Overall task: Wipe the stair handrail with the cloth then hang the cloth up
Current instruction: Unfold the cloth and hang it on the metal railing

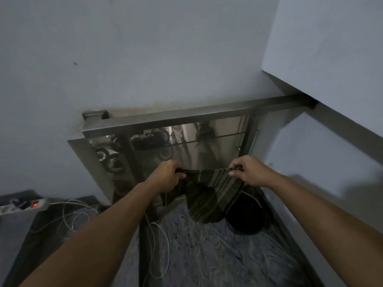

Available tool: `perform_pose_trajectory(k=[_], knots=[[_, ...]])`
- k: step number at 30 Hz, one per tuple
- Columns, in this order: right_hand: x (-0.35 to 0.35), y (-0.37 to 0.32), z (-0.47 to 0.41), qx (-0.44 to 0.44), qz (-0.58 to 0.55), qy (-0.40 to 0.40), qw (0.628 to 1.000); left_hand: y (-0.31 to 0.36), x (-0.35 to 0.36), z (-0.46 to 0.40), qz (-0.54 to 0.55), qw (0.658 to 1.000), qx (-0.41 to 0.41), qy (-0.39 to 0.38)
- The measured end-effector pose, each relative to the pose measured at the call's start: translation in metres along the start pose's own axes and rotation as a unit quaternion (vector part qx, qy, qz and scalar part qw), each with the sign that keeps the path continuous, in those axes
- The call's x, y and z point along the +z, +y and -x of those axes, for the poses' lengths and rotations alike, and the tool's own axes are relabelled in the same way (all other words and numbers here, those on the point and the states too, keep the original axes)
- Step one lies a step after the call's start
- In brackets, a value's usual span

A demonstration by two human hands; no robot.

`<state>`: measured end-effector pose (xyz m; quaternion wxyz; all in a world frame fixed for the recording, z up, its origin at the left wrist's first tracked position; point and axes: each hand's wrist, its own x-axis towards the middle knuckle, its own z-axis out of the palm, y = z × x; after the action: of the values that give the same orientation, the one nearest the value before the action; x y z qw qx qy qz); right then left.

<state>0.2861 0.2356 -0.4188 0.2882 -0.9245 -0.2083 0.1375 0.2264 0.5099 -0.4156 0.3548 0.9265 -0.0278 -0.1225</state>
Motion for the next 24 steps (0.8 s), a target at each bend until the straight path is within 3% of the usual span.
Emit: perform_pose_trajectory(k=[8,15,21,24], knots=[[0.030,0.127,-0.038,0.090,-0.052,-0.019,0.994,0.044,0.053,-0.136,-0.079,0.993,0.051,-0.078],[0.048,0.157,-0.078,0.098,-0.172,0.009,0.980,0.095,0.074,-0.232,-0.134,0.978,0.103,-0.120],[0.055,0.176,-0.131,0.140,-0.190,0.165,0.958,0.112,0.072,-0.295,-0.140,0.966,0.161,-0.150],[0.056,0.202,-0.151,0.153,-0.184,0.184,0.953,0.097,0.075,-0.322,-0.109,0.966,0.175,-0.157]])
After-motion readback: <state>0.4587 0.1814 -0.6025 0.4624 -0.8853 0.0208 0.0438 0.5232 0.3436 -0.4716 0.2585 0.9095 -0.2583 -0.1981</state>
